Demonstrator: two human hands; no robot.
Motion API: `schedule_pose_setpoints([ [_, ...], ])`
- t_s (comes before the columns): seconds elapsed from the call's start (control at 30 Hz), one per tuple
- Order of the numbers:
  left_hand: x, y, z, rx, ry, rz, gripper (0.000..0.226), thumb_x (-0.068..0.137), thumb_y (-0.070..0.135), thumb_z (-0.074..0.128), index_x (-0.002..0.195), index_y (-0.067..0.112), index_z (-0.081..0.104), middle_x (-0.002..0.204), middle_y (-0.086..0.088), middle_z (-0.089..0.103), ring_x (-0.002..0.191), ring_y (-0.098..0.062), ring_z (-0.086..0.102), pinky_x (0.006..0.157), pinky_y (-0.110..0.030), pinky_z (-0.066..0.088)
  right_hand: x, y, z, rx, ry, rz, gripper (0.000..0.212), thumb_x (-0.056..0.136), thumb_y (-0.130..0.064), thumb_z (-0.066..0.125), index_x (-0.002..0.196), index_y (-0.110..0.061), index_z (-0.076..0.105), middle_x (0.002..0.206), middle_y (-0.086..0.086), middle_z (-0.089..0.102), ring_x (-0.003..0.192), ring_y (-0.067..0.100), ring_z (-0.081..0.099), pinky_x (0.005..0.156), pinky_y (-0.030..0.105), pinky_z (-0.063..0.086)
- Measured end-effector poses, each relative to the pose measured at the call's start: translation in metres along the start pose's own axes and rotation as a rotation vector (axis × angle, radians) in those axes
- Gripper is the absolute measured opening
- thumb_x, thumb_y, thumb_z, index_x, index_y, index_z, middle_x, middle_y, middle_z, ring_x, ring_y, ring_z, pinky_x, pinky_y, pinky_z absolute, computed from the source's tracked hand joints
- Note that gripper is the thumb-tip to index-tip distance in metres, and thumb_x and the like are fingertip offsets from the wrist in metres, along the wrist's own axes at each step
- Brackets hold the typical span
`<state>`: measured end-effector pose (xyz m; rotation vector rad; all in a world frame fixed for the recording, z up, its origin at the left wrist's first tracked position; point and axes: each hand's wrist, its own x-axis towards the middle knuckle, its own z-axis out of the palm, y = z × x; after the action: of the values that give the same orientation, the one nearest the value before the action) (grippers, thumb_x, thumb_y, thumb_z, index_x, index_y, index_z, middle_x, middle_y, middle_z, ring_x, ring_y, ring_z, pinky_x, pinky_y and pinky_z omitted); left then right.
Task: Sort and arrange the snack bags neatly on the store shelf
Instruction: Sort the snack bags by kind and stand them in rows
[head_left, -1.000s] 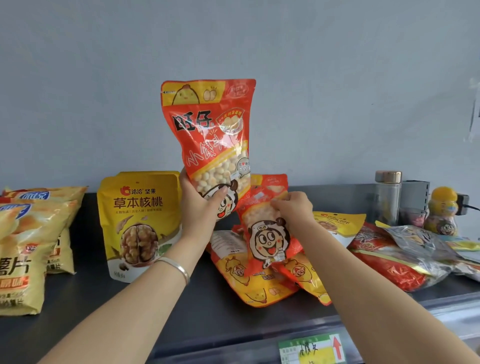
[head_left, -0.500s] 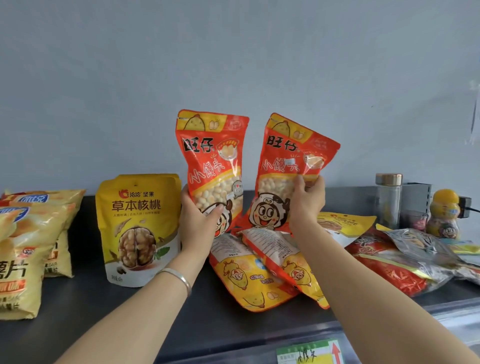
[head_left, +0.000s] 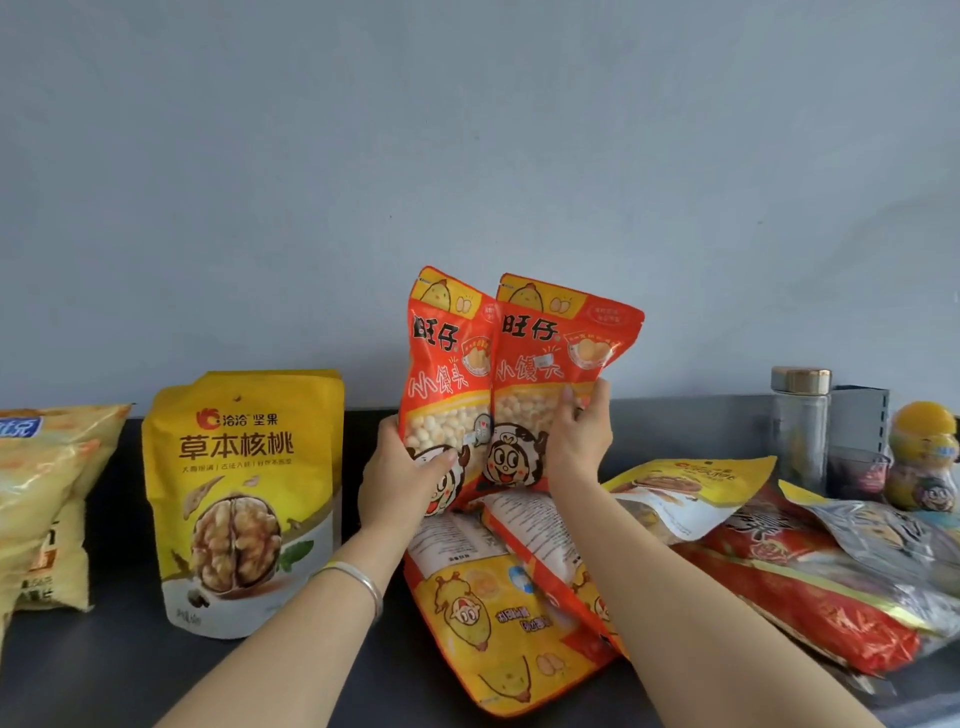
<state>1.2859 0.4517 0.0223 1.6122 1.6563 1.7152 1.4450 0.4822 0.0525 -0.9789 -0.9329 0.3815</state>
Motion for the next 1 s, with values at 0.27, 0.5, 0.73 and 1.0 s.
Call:
schedule_pose_setpoints([
  [0.27, 0.010, -0.019, -0.001, -0.079, -0.142, -0.163, 0.071, 0.071, 0.044, 0.077, 0.128, 0.026, 0.039, 0.111, -0.002, 0.063, 0.099, -0.027, 0.062, 0.089, -0.043, 0.051, 0.012, 0.014, -0.002, -0.342, -0.309, 0.104, 0.042, 0.089, -0.045, 0.062, 0.123, -0.024, 0.050, 0.101, -0.003, 0.063, 0.091, 0.019, 0.058, 0.074, 0.030, 0.041],
  [0.5, -0.002, -0.013, -0.009, 0.214, -0.176, -0.137, 0.065, 0.078, 0.061, 0.060, 0.129, 0.027, 0.039, 0.116, -0.002, 0.063, 0.102, -0.030, 0.061, 0.084, -0.036, 0.047, 0.011, 0.005, -0.015, -0.593, -0.464, 0.090, 0.042, 0.095, -0.045, 0.051, 0.130, -0.023, 0.046, 0.121, 0.003, 0.063, 0.112, 0.029, 0.058, 0.079, 0.034, 0.041],
  [0.73, -0.029, 0.006, -0.018, 0.302, -0.210, -0.124, 0.069, 0.075, 0.067, 0.057, 0.130, 0.029, 0.040, 0.119, -0.002, 0.062, 0.105, -0.030, 0.059, 0.082, -0.033, 0.044, 0.002, -0.007, -0.044, -0.670, -0.468, 0.052, 0.041, 0.096, -0.043, 0.049, 0.132, -0.022, 0.046, 0.120, 0.005, 0.063, 0.105, 0.028, 0.059, 0.074, 0.032, 0.040],
  [1.0, -0.043, 0.016, -0.031, 0.141, -0.229, -0.151, 0.082, 0.058, 0.075, 0.051, 0.127, 0.031, 0.040, 0.115, -0.001, 0.064, 0.101, -0.027, 0.062, 0.092, -0.045, 0.048, 0.001, -0.017, -0.056, -0.547, -0.445, 0.041, 0.032, 0.094, -0.041, 0.055, 0.120, -0.021, 0.056, 0.113, 0.003, 0.066, 0.096, 0.022, 0.059, 0.084, 0.038, 0.051],
])
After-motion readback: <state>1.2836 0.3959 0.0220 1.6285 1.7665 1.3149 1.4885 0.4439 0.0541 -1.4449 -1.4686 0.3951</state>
